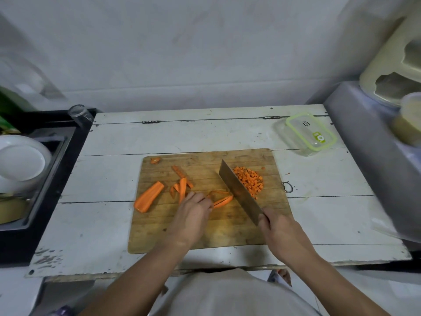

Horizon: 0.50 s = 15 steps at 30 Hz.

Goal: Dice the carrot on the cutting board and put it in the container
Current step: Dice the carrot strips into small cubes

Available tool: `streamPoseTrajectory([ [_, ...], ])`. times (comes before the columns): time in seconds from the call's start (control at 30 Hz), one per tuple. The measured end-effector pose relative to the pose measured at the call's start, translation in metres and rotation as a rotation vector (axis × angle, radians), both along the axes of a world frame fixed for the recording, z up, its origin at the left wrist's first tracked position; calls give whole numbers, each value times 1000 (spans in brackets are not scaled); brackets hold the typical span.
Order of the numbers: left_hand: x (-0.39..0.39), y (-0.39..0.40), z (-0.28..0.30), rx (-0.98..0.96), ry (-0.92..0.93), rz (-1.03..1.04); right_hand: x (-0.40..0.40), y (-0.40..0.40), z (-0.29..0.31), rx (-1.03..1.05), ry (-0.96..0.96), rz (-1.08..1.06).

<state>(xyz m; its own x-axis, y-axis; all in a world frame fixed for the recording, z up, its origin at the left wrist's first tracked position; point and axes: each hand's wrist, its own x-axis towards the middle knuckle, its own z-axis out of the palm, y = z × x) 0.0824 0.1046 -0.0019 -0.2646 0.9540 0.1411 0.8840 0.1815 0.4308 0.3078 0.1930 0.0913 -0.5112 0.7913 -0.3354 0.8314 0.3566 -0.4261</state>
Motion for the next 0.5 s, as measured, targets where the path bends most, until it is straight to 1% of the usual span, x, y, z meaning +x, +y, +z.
streamPoseTrajectory([
  [0.1, 5, 13, 11, -75, 19, -66, 5, 1, -1, -6, 23, -31],
  [0.2, 14, 27, 13, -136, -20, -50, 8, 1, -1, -7, 38, -62],
  [0.33, 30, 28, 6, -36, -73, -13, 13, -1, 0, -9, 34, -76],
  [0.43, 31, 17, -1, 54, -18, -66, 16, -7, -2, -8, 26, -102],
  [0.5, 26, 10, -8, 77, 27, -128, 17, -11, -3, 44, -5, -105],
])
